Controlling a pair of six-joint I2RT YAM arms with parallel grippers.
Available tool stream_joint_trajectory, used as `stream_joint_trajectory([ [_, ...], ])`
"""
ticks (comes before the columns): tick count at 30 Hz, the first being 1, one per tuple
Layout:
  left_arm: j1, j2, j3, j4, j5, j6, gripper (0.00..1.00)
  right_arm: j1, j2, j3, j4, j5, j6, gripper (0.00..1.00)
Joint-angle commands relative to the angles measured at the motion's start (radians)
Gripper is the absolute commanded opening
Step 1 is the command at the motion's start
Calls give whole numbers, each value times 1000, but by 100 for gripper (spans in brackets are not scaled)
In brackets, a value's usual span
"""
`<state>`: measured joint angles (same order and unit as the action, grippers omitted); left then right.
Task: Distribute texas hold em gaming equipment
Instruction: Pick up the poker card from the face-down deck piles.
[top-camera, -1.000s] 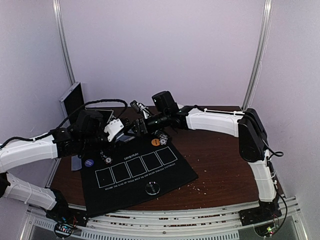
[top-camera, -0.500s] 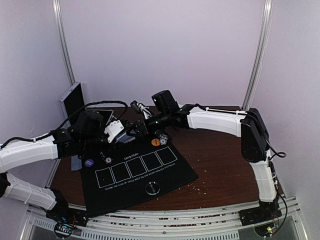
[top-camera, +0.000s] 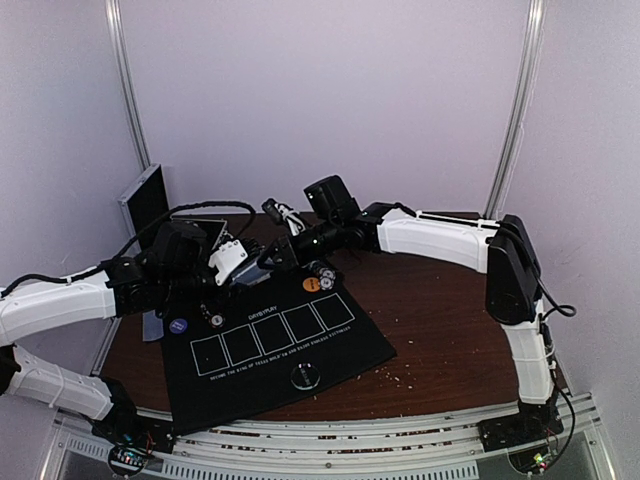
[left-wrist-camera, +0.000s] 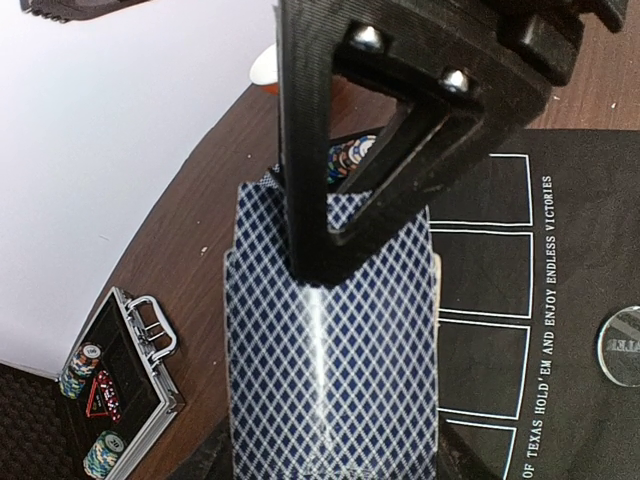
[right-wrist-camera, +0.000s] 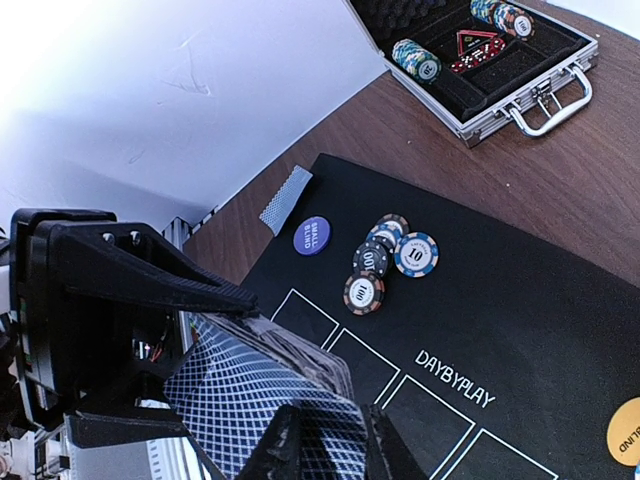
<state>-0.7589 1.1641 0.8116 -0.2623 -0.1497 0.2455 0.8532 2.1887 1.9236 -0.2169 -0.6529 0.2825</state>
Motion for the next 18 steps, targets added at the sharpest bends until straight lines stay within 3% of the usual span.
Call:
stream_joint_trajectory([
  [1,7,-6,1,61,-10,7,52,-2,-56,22,-59,39,-29,19],
  [11,7,-4,3,60,-9,7,52,-9,-78,31,-115,73,-62,12],
  [18,7,-3,3,60,-10,7,52,-12,-91,40,-135,79,-74,0],
])
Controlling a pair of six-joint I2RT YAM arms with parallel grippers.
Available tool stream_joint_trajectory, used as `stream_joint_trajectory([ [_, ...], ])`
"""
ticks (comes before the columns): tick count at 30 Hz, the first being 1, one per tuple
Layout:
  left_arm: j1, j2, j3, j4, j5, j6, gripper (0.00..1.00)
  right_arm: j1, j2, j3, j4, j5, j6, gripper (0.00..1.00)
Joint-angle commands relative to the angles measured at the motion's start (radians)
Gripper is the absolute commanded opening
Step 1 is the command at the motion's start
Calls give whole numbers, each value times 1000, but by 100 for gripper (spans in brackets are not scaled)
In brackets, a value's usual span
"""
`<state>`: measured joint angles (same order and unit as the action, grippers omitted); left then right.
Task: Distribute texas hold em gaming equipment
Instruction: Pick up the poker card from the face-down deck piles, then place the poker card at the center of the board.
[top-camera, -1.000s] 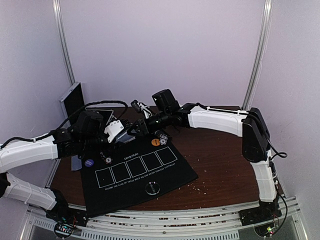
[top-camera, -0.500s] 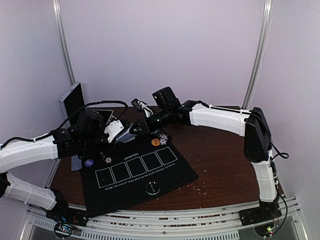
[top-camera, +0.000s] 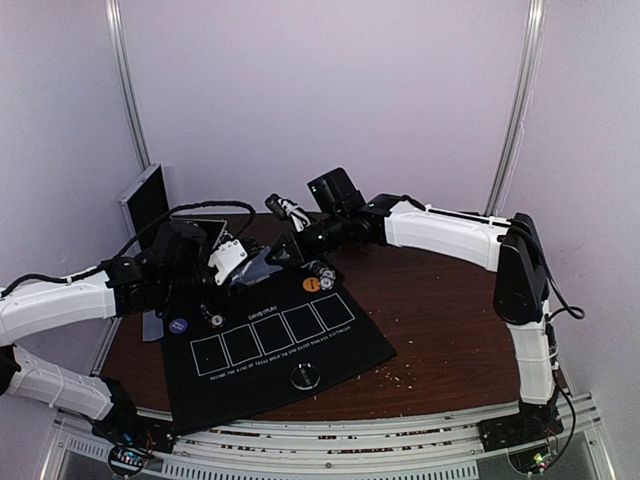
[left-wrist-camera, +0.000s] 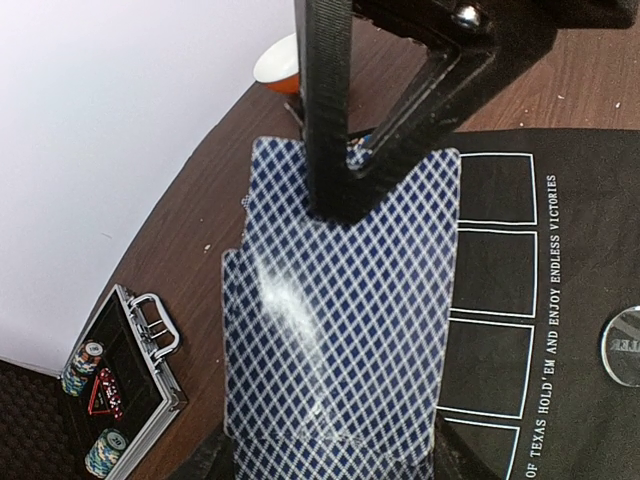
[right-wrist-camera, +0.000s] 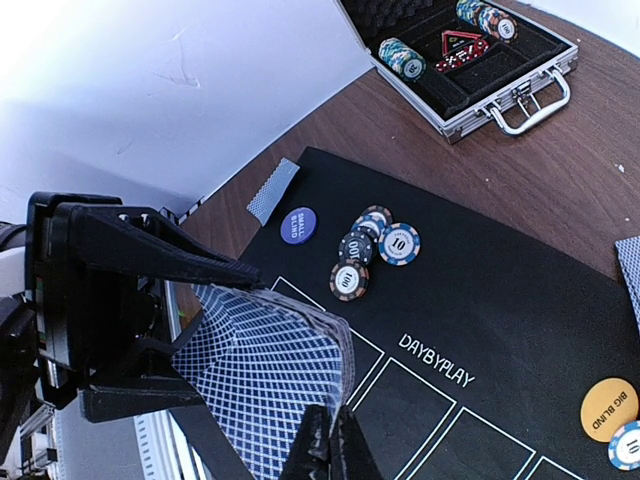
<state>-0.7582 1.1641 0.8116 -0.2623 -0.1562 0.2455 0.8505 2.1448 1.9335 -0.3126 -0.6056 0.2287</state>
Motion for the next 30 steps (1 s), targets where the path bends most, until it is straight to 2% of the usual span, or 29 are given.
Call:
stream_joint_trajectory([
  [1,7,-3,3,60,-3,7,52,-11,-50,32,-45,33,-23,0],
  [11,7,-2,6,57,0,6,52,-32,-114,32,-32,-24,-24,0],
  [23,7,3,9,48,32,6,52,-104,-233,-99,78,-32,29,0],
  [30,4,7,12,41,164,11,52,-122,-236,-107,50,-5,17,0],
])
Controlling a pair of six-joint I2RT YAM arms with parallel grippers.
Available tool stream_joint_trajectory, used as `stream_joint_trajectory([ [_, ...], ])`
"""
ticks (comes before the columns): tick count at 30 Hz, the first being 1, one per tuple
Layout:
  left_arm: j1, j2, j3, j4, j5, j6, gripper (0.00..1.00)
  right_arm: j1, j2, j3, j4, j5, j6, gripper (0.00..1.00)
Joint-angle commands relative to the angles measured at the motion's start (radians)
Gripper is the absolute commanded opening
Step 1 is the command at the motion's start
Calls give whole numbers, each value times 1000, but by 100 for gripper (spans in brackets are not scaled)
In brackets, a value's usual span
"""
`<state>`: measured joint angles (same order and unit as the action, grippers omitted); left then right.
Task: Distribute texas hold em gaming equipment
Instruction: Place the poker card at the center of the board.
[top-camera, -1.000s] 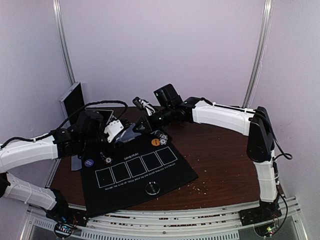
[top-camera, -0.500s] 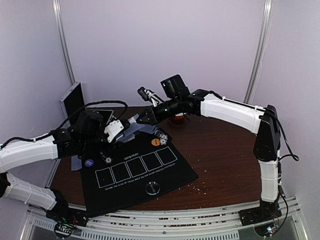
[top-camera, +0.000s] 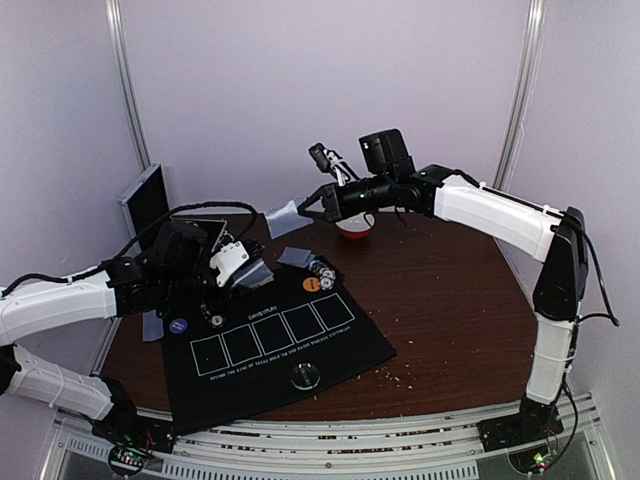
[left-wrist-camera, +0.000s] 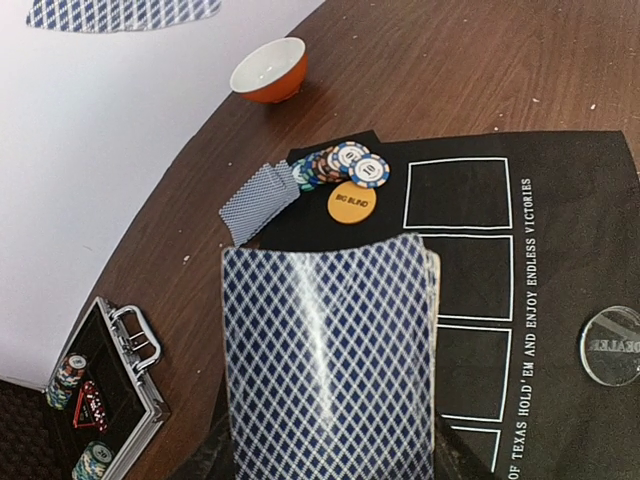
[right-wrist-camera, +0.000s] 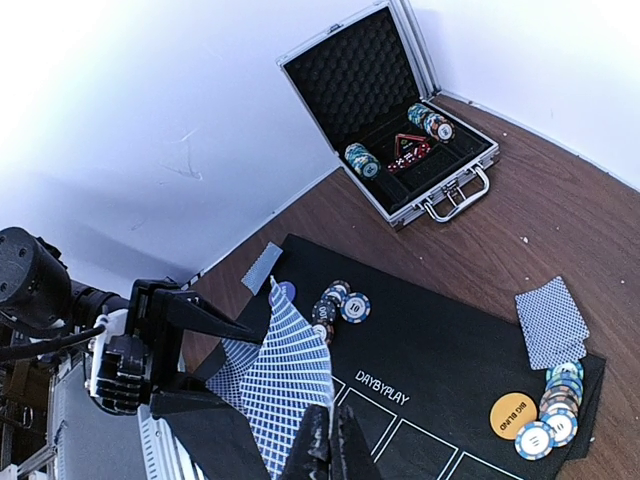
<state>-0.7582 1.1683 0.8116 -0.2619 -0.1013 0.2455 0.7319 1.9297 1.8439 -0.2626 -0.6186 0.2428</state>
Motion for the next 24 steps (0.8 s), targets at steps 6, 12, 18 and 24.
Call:
stream_joint_trajectory([
  [6,-77,59,40,55,209,-34,52,-8,-59,-66,-2,34,-10,0],
  [12,-319,263,107,171,204,-45,52,-62,-164,-205,46,58,5,0],
  [18,-366,509,242,273,318,28,52,-124,-274,-372,52,91,4,0],
  [24,-455,769,444,200,347,167,51,-160,-375,-501,61,125,2,0],
])
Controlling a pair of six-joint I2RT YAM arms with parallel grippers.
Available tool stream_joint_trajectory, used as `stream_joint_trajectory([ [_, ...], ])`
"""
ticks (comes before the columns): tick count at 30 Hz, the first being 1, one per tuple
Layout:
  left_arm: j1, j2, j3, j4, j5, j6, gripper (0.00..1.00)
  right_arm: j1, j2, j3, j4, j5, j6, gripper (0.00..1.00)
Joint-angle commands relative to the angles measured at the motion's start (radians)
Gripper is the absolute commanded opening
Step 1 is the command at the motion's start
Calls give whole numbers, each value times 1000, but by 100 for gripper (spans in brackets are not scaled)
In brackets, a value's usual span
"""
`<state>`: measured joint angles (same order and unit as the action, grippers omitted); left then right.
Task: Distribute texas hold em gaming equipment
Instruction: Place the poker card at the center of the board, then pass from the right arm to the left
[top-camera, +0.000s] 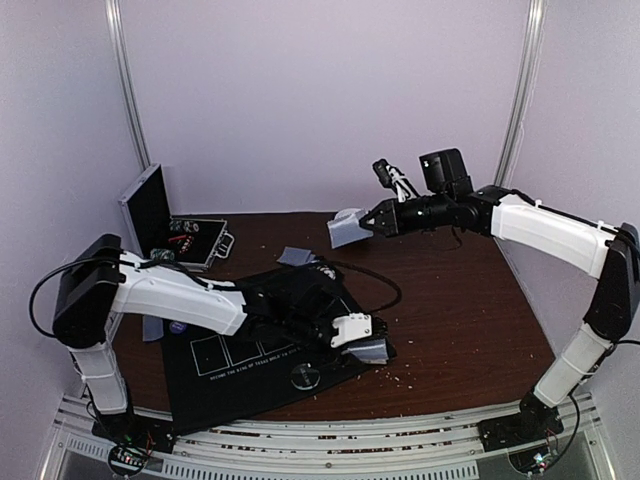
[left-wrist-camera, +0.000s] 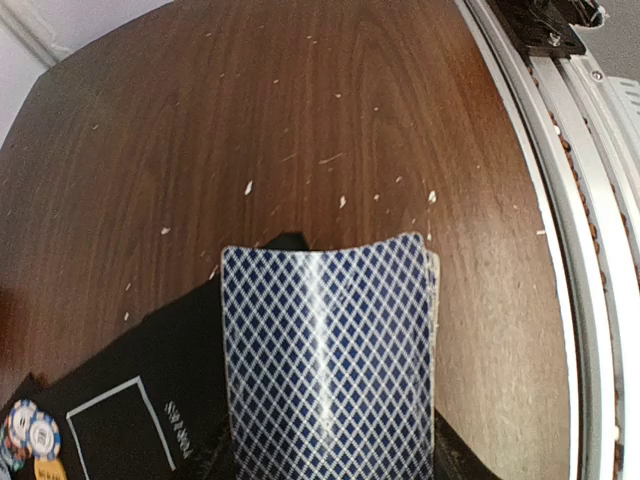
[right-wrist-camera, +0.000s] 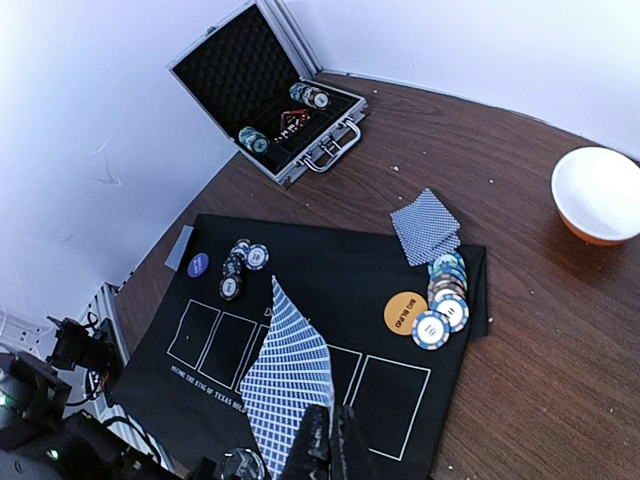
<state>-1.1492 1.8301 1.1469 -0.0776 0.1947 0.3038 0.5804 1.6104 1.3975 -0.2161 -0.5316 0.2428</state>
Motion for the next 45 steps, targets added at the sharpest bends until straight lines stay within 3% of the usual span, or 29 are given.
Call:
stream_joint_trajectory([
  [1,-75,151,143,-2,52,126,50,-12,-67,-65,9,43,-1,0],
  [10,-97,283,240,-62,104,188,54,-28,-73,-78,-18,46,-19,0],
  [18,-102,247,215,-57,80,194,84,-28,-55,-64,-28,28,-27,0],
  [25,-101,81,183,-37,62,189,92,-29,-60,-40,-74,38,-75,0],
  [31,-47,-196,89,-41,155,136,92,-31,-57,-15,-157,56,-183,0],
  [36,191,-401,25,-90,354,-78,74,-4,-69,-27,-248,0,-367,0],
  [39,307,-441,2,-153,288,-138,67,52,-91,-59,-279,-41,-515,0],
  [41,317,-418,14,-233,216,-119,67,91,-98,-69,-269,-60,-552,0],
  [45,318,-358,41,-304,218,-117,64,163,-85,-59,-249,-26,-586,0],
])
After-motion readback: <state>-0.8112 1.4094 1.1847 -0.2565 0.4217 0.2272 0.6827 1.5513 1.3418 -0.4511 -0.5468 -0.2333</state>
